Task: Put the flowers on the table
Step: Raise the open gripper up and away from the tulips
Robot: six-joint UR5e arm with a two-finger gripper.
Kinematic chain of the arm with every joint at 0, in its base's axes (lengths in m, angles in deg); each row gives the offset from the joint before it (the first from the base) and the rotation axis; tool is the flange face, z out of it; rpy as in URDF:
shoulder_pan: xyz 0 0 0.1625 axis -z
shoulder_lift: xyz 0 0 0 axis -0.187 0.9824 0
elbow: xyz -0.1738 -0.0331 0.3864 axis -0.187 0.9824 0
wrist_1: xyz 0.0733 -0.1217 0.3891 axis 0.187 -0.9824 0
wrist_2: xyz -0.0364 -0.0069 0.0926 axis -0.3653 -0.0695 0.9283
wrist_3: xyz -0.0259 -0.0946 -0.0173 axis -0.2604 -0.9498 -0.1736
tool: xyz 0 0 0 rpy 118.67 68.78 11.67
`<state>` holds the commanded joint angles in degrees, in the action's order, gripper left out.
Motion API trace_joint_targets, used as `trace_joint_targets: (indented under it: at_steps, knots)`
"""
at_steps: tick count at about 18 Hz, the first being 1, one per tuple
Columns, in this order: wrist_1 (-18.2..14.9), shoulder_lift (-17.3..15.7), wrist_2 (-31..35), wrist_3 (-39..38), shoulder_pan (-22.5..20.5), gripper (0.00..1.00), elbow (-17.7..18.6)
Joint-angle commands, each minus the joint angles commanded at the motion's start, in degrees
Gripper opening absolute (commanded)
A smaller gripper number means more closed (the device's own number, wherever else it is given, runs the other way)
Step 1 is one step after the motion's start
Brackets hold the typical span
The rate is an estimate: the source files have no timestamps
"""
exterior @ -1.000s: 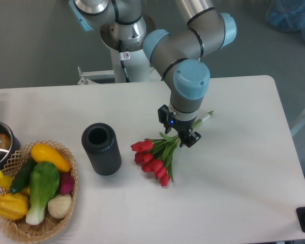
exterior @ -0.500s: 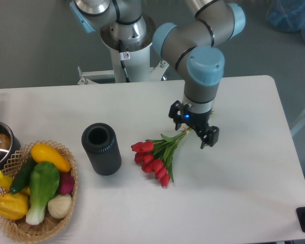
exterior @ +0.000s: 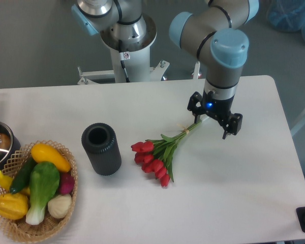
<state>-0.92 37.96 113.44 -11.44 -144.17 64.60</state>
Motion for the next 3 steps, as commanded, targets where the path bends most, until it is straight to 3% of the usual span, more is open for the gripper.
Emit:
trace_joint_targets:
  at_steps: [3]
  knots:
    - [0.0,-0.1,0.0,0.0,0.1,1.0,0.0]
